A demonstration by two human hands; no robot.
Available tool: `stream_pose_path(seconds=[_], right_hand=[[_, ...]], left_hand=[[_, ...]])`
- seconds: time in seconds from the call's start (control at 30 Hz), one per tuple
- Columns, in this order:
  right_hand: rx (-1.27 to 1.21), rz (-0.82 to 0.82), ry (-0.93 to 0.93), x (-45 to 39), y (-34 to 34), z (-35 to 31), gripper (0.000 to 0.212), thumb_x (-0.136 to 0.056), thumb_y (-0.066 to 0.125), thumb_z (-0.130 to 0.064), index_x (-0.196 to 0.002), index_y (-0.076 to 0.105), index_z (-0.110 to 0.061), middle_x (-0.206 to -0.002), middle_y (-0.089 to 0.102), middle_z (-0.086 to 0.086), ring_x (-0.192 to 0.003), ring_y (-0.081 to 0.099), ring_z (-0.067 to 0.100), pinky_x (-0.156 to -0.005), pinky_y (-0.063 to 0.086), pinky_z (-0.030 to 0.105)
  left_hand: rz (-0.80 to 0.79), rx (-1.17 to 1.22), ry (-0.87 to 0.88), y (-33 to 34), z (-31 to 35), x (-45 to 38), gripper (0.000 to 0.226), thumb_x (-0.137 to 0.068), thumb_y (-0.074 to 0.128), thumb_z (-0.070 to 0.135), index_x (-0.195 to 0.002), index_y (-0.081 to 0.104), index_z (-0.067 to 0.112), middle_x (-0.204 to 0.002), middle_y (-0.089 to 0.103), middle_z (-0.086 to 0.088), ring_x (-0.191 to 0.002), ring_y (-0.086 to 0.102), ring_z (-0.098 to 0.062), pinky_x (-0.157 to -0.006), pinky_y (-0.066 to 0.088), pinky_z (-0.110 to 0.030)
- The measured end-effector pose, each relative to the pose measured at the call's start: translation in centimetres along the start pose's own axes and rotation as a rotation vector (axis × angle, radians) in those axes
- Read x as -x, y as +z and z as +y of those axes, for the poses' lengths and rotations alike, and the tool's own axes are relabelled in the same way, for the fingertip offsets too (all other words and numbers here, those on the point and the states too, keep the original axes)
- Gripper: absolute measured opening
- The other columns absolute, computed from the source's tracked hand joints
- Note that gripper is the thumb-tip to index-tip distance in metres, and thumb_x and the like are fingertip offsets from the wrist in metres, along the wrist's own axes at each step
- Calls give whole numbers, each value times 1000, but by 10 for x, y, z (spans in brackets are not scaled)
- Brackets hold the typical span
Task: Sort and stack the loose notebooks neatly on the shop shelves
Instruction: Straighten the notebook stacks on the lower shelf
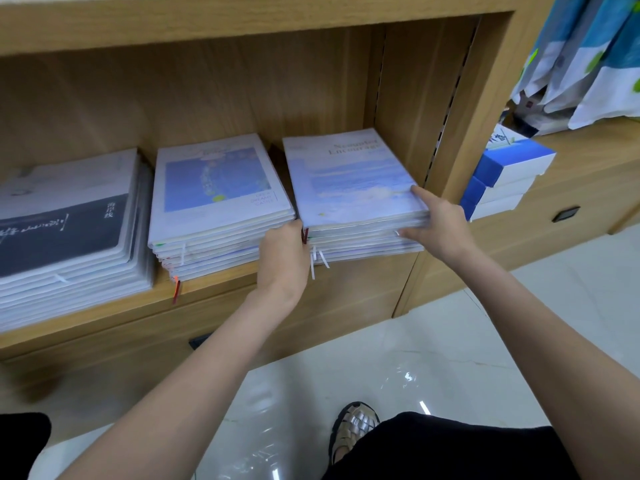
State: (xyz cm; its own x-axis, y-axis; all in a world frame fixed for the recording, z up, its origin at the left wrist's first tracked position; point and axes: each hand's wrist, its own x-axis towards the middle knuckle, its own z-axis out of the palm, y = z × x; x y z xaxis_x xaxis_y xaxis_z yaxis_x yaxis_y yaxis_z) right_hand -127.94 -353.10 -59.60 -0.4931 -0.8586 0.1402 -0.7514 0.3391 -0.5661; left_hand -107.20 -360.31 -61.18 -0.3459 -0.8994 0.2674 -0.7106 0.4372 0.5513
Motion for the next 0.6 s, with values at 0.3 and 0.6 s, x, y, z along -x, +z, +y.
stream_pose_path(seconds=[0.3,0.6], right_hand=[[-272,-84,168,2,8,19,72,-69,79,-4,-131,43,-12,-123,56,8,-114,53,27,-99,44,46],[-113,95,90,4,17,21,55,-71,80,-12,-118,52,-2,-115,62,15,-106,57,32,-90,49,44]], left_hand=[[-171,594,-292,0,-2,8,37,-85,49,-16,-116,60,-1,-107,64,-4,-97,61,-13,-90,47,-20],[-66,283,-133,4,-3,11,25,-85,51,-9,-104,67,-2,-93,70,-9,-90,63,-16,-83,45,-23]])
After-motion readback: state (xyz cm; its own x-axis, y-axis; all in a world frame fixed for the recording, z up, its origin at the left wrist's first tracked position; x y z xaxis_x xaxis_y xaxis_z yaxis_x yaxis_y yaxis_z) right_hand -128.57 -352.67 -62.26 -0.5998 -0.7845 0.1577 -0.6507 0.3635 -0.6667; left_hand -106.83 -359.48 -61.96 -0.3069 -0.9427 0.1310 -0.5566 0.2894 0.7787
